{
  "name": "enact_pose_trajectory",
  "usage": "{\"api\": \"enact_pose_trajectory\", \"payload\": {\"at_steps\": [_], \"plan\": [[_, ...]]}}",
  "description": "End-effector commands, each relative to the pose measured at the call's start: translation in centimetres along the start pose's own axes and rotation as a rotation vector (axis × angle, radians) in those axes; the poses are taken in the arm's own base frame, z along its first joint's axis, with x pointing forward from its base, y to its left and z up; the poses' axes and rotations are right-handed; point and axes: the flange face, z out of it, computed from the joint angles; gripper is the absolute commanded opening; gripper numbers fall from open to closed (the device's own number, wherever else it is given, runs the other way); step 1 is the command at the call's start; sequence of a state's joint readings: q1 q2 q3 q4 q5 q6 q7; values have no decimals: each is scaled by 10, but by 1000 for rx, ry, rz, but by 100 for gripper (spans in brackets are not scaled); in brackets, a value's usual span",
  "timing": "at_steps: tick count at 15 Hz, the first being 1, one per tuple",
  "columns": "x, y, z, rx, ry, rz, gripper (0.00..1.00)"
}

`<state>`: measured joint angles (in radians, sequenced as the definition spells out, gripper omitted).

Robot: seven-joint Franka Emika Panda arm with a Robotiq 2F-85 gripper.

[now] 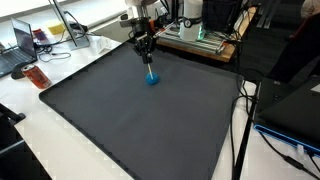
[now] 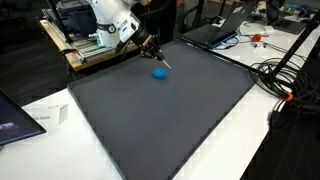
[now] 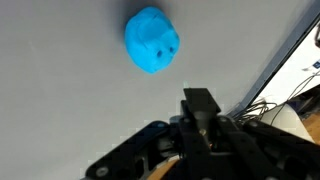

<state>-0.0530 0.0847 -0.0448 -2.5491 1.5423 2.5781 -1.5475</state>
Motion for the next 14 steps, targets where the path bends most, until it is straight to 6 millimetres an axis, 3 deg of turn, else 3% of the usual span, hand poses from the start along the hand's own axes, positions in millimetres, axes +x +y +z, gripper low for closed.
{"api": "enact_pose_trajectory", "payload": {"at_steps": [1, 5, 10, 14], "plan": [[9, -31, -17, -84, 21, 3, 3], [30, -59, -15, -179, -18, 5, 3], [28, -69, 14, -268, -173, 5, 3], [44, -79, 8, -308, -243, -7, 3]]}}
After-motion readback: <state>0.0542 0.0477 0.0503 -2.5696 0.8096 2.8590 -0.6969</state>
